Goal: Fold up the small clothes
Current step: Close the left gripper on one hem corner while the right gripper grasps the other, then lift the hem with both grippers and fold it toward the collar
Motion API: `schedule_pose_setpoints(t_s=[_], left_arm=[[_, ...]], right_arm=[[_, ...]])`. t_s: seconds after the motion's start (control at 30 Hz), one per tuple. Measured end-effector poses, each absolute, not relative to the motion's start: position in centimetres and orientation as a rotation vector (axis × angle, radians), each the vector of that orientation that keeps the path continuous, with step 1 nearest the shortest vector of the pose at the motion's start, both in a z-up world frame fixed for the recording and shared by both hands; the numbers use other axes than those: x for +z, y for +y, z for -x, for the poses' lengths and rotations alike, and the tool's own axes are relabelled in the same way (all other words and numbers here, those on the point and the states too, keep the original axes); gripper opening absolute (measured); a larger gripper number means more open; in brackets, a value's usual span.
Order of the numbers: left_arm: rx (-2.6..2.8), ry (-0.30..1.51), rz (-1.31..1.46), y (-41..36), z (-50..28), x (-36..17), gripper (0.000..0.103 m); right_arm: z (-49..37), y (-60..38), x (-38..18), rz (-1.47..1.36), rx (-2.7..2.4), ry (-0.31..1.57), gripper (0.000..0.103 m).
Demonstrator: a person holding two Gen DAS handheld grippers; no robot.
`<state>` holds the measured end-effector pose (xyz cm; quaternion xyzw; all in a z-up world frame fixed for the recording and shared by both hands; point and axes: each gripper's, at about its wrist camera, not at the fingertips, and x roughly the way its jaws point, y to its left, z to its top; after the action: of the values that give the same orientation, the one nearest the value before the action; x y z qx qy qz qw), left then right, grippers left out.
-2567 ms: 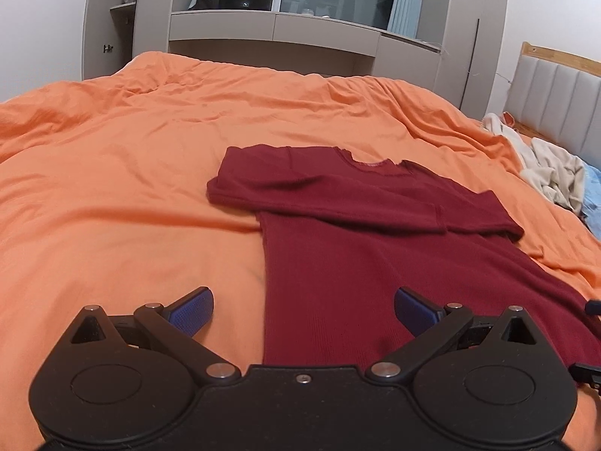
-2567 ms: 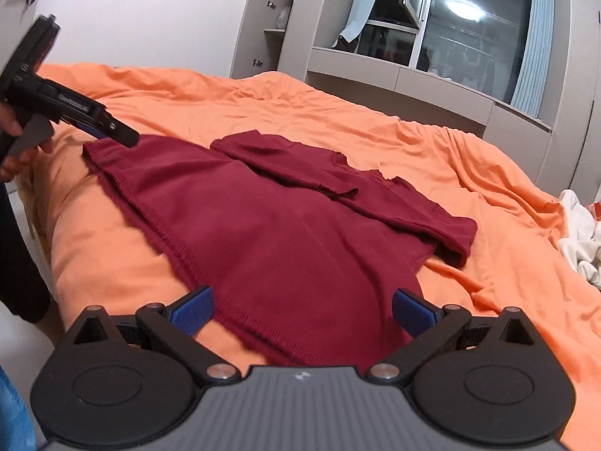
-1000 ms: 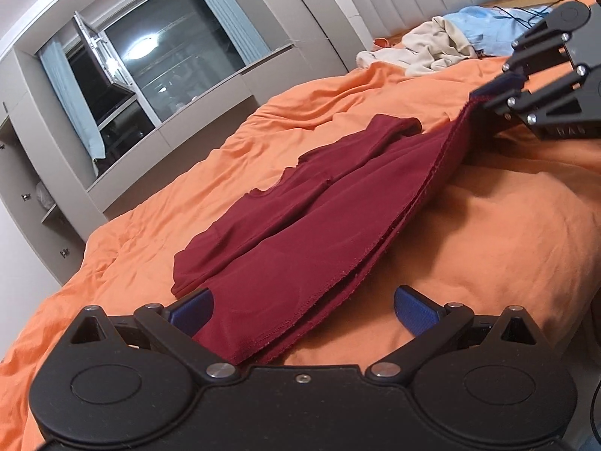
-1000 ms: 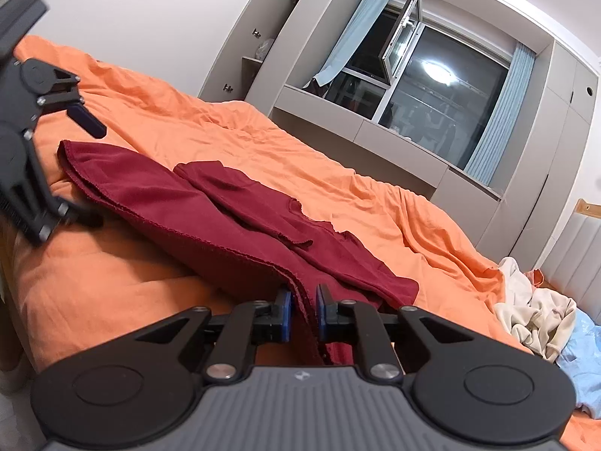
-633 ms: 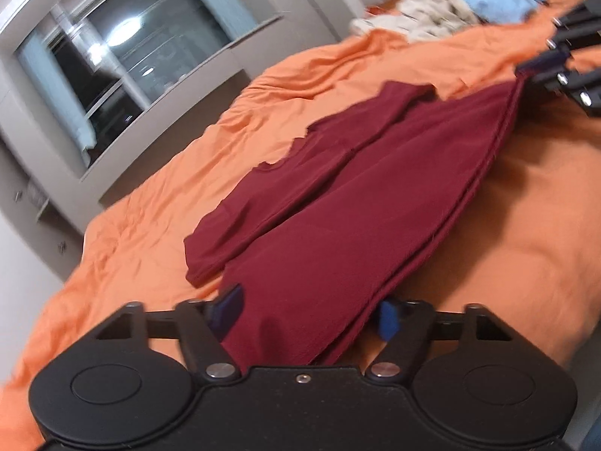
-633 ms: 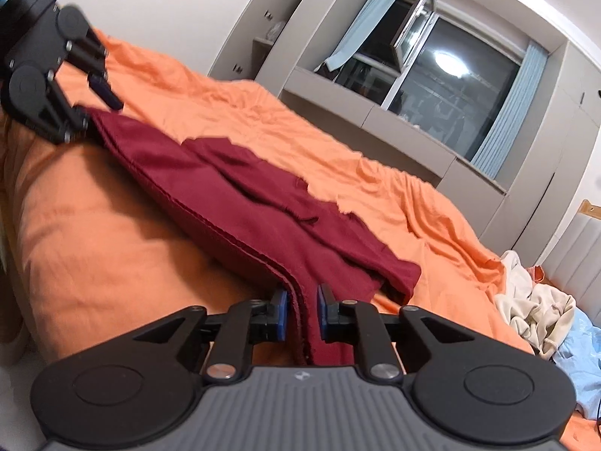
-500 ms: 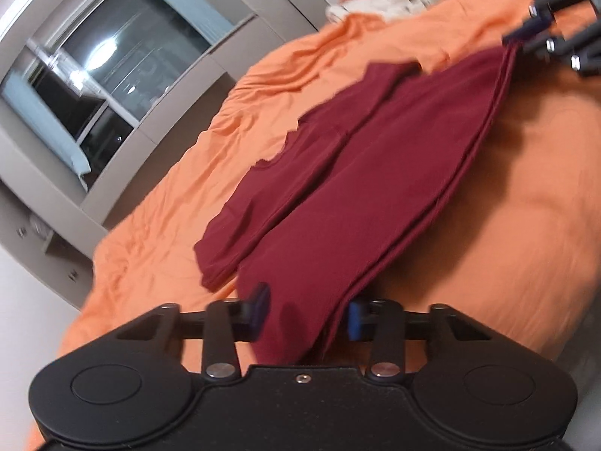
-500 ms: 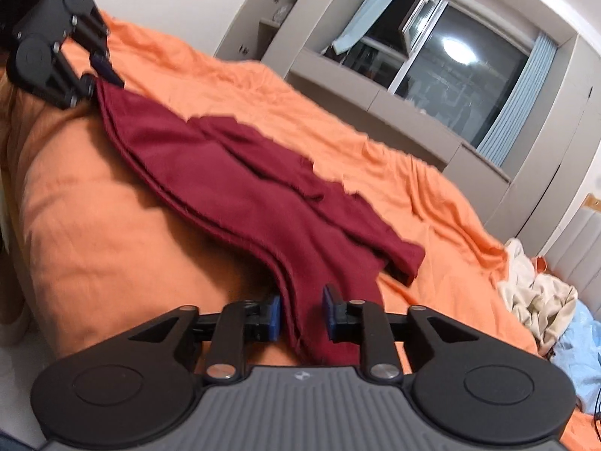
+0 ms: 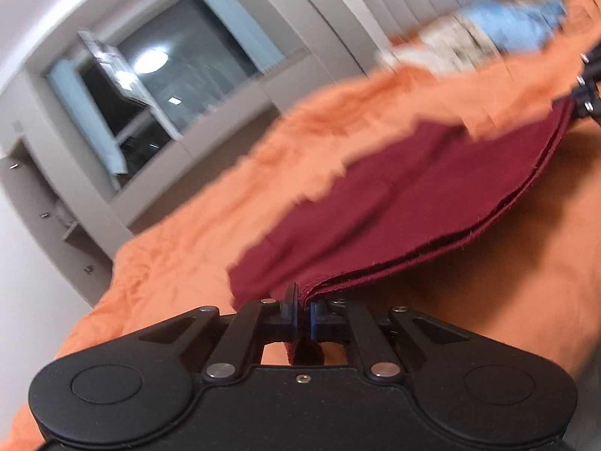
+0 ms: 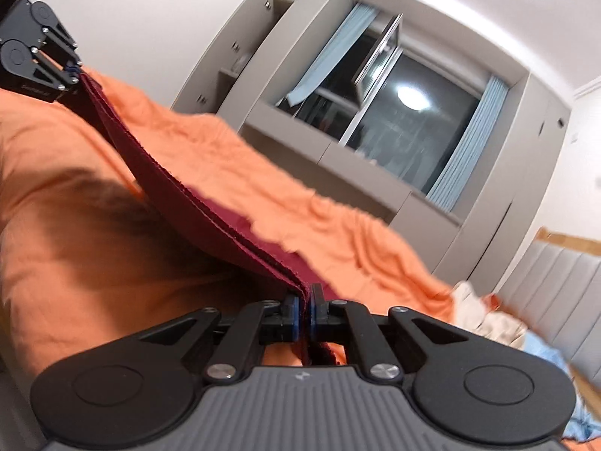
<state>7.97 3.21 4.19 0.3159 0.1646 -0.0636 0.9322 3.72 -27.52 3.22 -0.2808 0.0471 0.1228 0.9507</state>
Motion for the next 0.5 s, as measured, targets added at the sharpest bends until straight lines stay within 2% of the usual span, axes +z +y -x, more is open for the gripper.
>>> schedule_pose_setpoints(t_s=[0.2, 0.37, 0.5], left_arm=[[-0.116, 0.221, -0.585, 2.7, -4.2, 7.4, 0.005], [-0.135, 0.199, -0.568, 1.1, 0.7, 9.3, 0.005], [-0.152, 0.200, -0.546, 0.2, 4.7, 10.6, 0.005]], right_arm=[[1.2, -29.9, 6.8, 0.578, 0.270, 0.055, 0.006], [5.6, -31.2, 8.8, 0.588, 0.285, 0.057, 0.006], [5.9, -31.4, 9.7, 0.552, 0.279, 0.051, 0.006]])
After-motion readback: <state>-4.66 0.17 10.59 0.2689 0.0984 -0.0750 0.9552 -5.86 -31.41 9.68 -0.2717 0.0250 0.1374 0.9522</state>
